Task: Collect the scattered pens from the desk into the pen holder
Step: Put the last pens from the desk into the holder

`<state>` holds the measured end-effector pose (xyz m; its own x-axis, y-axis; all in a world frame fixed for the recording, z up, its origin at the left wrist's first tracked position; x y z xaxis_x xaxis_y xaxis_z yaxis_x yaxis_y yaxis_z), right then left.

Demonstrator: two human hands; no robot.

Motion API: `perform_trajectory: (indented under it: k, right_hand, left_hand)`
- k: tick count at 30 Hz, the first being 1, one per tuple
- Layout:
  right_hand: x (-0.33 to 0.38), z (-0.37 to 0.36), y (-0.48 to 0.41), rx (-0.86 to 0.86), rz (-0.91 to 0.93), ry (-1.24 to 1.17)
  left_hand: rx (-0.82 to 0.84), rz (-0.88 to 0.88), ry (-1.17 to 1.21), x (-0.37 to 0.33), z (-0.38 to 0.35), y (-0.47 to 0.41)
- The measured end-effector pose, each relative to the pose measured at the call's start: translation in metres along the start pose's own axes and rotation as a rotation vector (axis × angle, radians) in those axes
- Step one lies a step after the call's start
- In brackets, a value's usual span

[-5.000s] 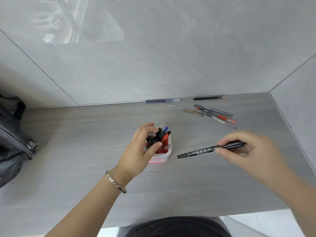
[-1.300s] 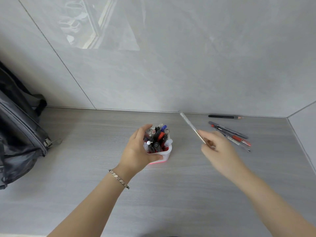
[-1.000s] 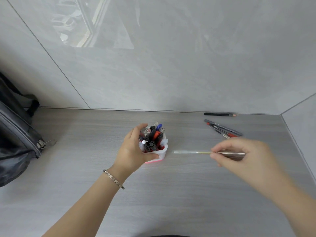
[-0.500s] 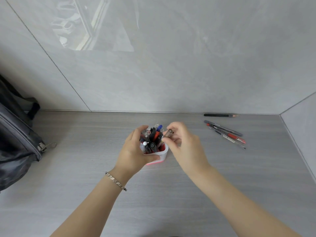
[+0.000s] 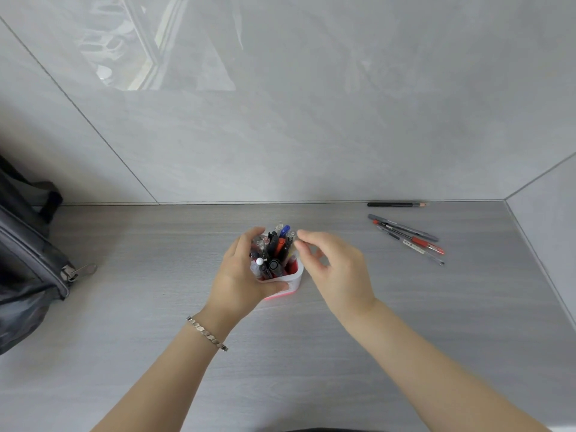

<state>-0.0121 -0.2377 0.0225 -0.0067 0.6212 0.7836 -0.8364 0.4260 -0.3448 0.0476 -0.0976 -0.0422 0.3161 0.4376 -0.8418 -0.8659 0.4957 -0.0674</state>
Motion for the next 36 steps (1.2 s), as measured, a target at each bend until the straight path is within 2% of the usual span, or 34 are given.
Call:
perform_trajectory:
  k: [5,10,14,19,20,22,24,26,28,32,34,36]
  right_hand:
    - [0.008,-0.016,-0.013,0.083,0.005,0.087]
    - [-0.003,-0.002,-0.006,0.207,-0.146,0.011]
    - [-0.005,-0.022,-0.017,0.313,-0.108,0.158]
    - [-0.012,-0.015,0.004,0.204,-0.007,0.300]
    - [-0.011,-0.014,0.008,0.224,0.001,0.307]
    - [-0.014,-0.012,0.004,0.375,-0.097,0.238]
    - [-0.027,-0.006,-0.003,0.555,-0.285,0.047]
    - [-0.047,0.018,-0.016,0.436,-0.332,0.038]
    - [-0.077,0.050,-0.027,0.263,-0.345,0.158]
    - [-0.169,0.100,-0.030,0.120,-0.561,0.441]
    - [-0.206,0.117,-0.029,0.127,-0.651,0.587]
    - [-0.230,0.121,-0.024,0.233,-0.700,0.725]
  left_hand:
    - [0.023,-0.004,0.043,-0.002,-0.001,0.001]
    - [0.056,0.019,0.054,-0.004,-0.004,0.003]
    - [0.064,0.038,0.057,-0.002,-0.007,0.000]
    - [0.066,0.057,0.075,-0.003,-0.008,0.001]
    - [0.062,0.058,0.078,-0.003,-0.008,0.001]
    - [0.049,0.061,0.085,-0.004,-0.008,0.001]
    - [0.028,0.079,0.095,-0.006,-0.008,0.001]
    - [0.000,0.089,0.092,-0.008,-0.006,0.002]
    - [-0.018,0.094,0.088,-0.009,-0.005,0.003]
    - [-0.007,0.075,0.062,-0.015,-0.010,0.001]
    - [0.009,0.064,0.059,-0.019,-0.015,-0.002]
    - [0.035,0.051,0.074,-0.022,-0.020,-0.004]
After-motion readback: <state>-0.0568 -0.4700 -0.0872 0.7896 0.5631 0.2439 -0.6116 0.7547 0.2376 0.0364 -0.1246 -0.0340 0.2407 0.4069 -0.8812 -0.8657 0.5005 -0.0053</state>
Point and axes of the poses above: each hand's wrist, its own y-axis away from the middle knuckle, its own z-axis out of the back of the hand, x = y × z, the point moved 6 cm from there along -y, towards the middle knuckle, and after that the axes turned 11 degrees about -z, right-handed, at the moved point
